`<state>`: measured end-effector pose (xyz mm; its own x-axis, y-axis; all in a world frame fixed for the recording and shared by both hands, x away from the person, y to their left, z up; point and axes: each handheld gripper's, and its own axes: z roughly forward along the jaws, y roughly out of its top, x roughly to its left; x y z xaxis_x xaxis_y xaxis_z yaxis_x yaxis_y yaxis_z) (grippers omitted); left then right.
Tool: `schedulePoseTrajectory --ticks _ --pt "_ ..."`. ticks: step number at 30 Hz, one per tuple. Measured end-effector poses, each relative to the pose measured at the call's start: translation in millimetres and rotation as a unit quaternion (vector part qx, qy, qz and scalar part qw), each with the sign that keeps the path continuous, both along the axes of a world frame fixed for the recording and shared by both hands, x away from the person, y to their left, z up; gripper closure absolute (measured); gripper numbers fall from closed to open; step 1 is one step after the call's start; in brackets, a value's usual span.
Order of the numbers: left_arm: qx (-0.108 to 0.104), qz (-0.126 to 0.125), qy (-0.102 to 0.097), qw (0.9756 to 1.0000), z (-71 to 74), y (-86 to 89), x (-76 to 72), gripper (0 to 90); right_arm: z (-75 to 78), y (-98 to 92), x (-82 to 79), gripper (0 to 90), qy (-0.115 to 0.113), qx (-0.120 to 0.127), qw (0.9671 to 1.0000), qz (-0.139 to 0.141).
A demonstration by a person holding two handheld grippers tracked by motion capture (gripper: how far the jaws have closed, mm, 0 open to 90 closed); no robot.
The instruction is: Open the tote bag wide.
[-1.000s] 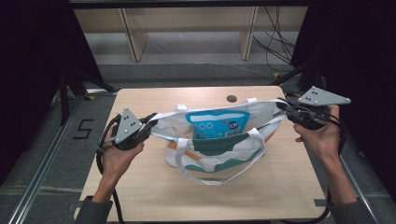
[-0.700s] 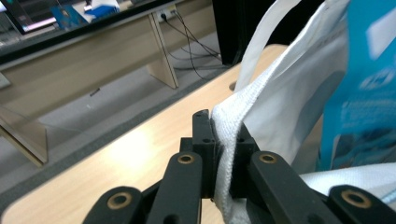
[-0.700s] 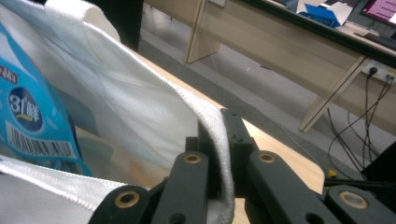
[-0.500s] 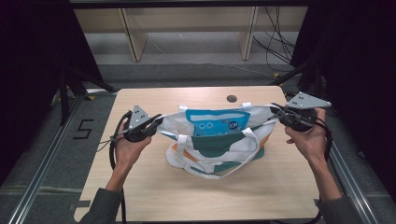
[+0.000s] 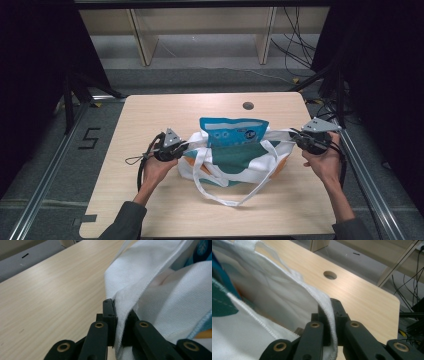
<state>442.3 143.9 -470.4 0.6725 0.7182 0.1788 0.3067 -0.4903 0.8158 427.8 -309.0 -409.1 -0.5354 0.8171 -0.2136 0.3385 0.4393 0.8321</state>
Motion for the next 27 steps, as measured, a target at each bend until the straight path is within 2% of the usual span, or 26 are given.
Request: schedulePoseTrajectory --ticks 1,2,3,5,6,7,8,9,10,11,12,13,14,17,18,20,21,23,24,25,26,27 --pt "-0.012 0.006 0.01 0.9999 -3.2 -2.1 -2.1 84.9 -3.5 -0.7 -1.8 88.4 -0.001 -0.002 1.0 0.002" --pt "0.009 -0.005 0.004 0.9999 -2.8 -0.3 -1.3 84.9 -11.2 -0.9 -5.3 88.4 0.004 -0.011 0.9999 0.004" --pt "0.007 0.0 0.022 0.9997 -7.1 -3.5 -3.8 84.9 -14.3 -1.4 -6.6 88.4 0.013 -0.015 0.9998 0.005" --pt "0.002 0.003 0.029 0.9996 -9.9 -5.5 -4.0 84.9 -18.0 -1.9 -7.0 88.4 0.015 -0.014 0.9998 0.005" --pt "0.012 -0.007 0.025 0.9996 -13.0 -5.9 -1.9 84.9 -22.9 -0.3 -8.2 88.4 0.027 -0.013 0.9996 0.001" --pt "-0.003 0.0 0.036 0.9993 -22.6 -10.1 -1.2 84.9 -34.3 -0.7 -4.8 88.4 0.037 -0.026 0.9989 0.009" --pt "-0.003 0.0 0.036 0.9993 -22.6 -10.1 -1.2 84.9 -34.3 -0.7 -4.8 88.4 0.037 -0.026 0.9989 0.009" --pt "0.013 -0.003 0.051 0.9986 -34.3 -14.1 0.0 85.0 -45.7 1.4 -2.2 88.4 0.054 -0.033 0.9979 0.009" --pt "0.013 -0.003 0.051 0.9986 -34.3 -14.1 0.0 85.0 -45.7 1.4 -2.2 88.4 0.054 -0.033 0.9979 0.009" --pt "0.013 0.0 0.056 0.9983 -45.8 -19.0 1.2 85.3 -62.8 6.6 0.4 88.5 0.077 -0.057 0.9953 0.017" --pt "0.013 0.0 0.056 0.9983 -45.8 -19.0 1.2 85.5 -62.8 6.6 0.4 88.5 0.077 -0.057 0.9953 0.017" --pt "0.024 -0.005 0.054 0.9982 -46.0 -19.4 2.0 85.5 -71.1 10.3 0.7 88.5 0.092 -0.068 0.9933 0.016" --pt "0.022 -0.002 0.057 0.9982 -45.6 -20.2 2.2 85.5 -78.2 12.9 2.3 88.6 0.096 -0.073 0.9926 0.016" --pt "0.018 -0.007 0.055 0.9983 -45.6 -18.6 3.3 85.4 -78.7 11.4 4.5 88.6 0.104 -0.064 0.9924 0.018" --pt "0.01 0.001 0.065 0.9978 -45.6 -18.0 2.9 85.3 -79.6 9.3 4.0 88.6 0.104 -0.053 0.9929 0.018" --pt "0.006 0.004 0.07 0.9976 -44.3 -16.8 2.8 82.8 -78.5 9.3 2.2 88.3 0.104 -0.048 0.9933 0.012" --pt "0.012 0.005 0.064 0.9979 -41.3 -16.1 1.5 79.5 -76.2 7.6 3.0 84.6 0.094 -0.051 0.9941 0.019" --pt "0.021 0.008 0.061 0.9979 -36.0 -14.1 0.8 69.7 -69.1 5.4 0.4 72.8 0.1 -0.029 0.9945 -0.015" --pt "0.021 0.008 0.061 0.9979 -36.0 -14.1 0.8 64.7 -69.1 5.4 0.4 72.8 0.1 -0.029 0.9945 -0.015" --pt "0.022 0.01 0.062 0.9978 -30.9 -11.3 1.5 64.7 -64.4 2.6 0.9 66.4 0.096 -0.025 0.9949 -0.02" --pt "0.021 0.013 0.061 0.9978 -27.7 -9.8 1.7 55.7 -52.6 -2.0 0.4 64.5 0.078 0.0 0.9965 -0.031" --pt "0.011 0.016 0.066 0.9976 -22.7 -7.3 1.9 51.7 -44.8 -4.2 -1.2 64.1 0.071 0.012 0.997 -0.029"
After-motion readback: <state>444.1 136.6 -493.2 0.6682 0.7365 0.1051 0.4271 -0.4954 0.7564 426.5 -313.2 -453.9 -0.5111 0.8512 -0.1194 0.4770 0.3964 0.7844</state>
